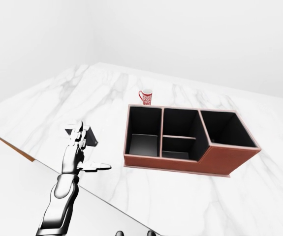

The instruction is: Pick up the book and place it in the left compartment of the caddy.

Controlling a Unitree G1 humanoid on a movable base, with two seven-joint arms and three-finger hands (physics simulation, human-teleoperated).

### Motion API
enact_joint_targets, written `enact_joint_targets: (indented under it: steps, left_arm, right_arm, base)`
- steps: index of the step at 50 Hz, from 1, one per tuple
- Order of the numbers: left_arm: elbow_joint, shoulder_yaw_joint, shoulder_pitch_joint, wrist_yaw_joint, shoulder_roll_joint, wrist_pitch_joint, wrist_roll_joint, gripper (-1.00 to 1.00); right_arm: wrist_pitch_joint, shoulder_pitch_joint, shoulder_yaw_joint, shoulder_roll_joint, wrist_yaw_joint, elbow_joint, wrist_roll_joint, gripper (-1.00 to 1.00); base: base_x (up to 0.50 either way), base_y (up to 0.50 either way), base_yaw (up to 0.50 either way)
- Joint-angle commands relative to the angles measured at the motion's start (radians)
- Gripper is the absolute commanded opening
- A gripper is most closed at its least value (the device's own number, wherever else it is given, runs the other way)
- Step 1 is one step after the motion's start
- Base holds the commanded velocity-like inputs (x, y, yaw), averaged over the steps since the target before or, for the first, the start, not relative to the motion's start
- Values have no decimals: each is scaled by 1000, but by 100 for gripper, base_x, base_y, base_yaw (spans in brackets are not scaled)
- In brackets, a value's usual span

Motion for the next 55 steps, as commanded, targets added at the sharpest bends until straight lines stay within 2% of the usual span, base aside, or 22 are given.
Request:
enact_joint_targets:
  steps: [1, 27, 32, 37, 41, 45, 47, 49, 50, 51, 52, 53, 55]
  left_arm:
    - [9, 1, -3, 3, 1, 0, 0, 100]
    - [-9, 2, 2, -5, 0, 0, -9, 100]
    - [-78, 14, 34, 32, -2, 0, 12, 100]
    - [-113, 13, 48, 66, 2, 0, 78, 100]
    - [-245, 16, 44, 122, -3, 0, 215, 100]
    - [-263, 10, 38, 164, 3, 0, 319, 100]
    - [-273, 9, 36, 182, 4, 16, 362, 100]
    - [-305, 2, 37, 174, 0, 66, 393, 100]
    - [-307, 2, 30, 190, -4, 103, 432, 100]
    - [-297, 7, 4, 250, -16, 161, 503, 100]
    - [-297, 4, 2, 256, -13, 168, 504, 100]
    - [-310, -11, -3, 257, -8, 175, 550, 100]
    - [-318, -17, -8, 275, -3, 175, 579, 100]
  right_arm:
    - [0, -1, 4, 1, 4, 7, -5, 100]
    - [0, 1, 2, 0, -1, 0, 3, 100]
    - [0, 2, -5, 2, -4, -7, 13, 100]
    - [0, 1, -3, 2, -5, -7, 10, 100]
    - [0, 0, 1, 3, -5, -5, 7, 100]
    - [0, -1, 1, 1, -7, -4, 6, 100]
    - [0, -1, 2, 1, -3, 3, 5, 100]
    - [0, -2, 6, 2, -2, 5, 3, 100]
    - [0, -2, 6, 2, -3, 6, 4, 100]
    - [0, -1, 6, 1, -4, 5, 5, 100]
    - [0, -1, 6, 1, -4, 5, 6, 100]
    - [0, 1, 3, 0, -7, 0, 9, 100]
    - [0, 0, 3, -1, -7, 2, 8, 100]
  base:
    - [18, 9, 0]
    - [18, 8, 0]
    - [0, 0, 0]
    - [0, 0, 0]
    - [0, 0, 0]
    - [0, 0, 0]
    - [0, 0, 0]
    - [0, 0, 0]
    - [0, 0, 0]
    - [0, 0, 0]
    - [0, 0, 0]
    - [0, 0, 0]
    - [0, 0, 0]
